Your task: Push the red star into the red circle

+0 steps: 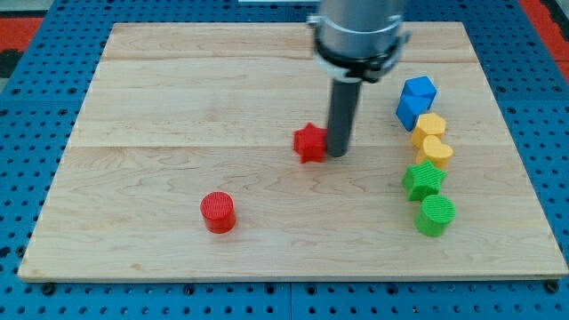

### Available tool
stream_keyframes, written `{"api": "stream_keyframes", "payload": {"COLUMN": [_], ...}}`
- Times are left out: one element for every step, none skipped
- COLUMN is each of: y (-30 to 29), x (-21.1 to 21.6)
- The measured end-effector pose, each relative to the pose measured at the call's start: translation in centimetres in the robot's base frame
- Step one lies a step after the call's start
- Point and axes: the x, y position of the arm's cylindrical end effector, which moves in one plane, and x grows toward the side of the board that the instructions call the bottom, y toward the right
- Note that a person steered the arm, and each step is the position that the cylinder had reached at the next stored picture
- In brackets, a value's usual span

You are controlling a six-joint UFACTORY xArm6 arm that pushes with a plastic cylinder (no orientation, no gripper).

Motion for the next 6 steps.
{"api": "stream_keyframes", "payload": {"y": [-5.9, -1.5, -2.7, -7.1, -11.9, -13.0], "x": [1.8, -2.3, -4.8, -3.6, -2.1, -3.5]}}
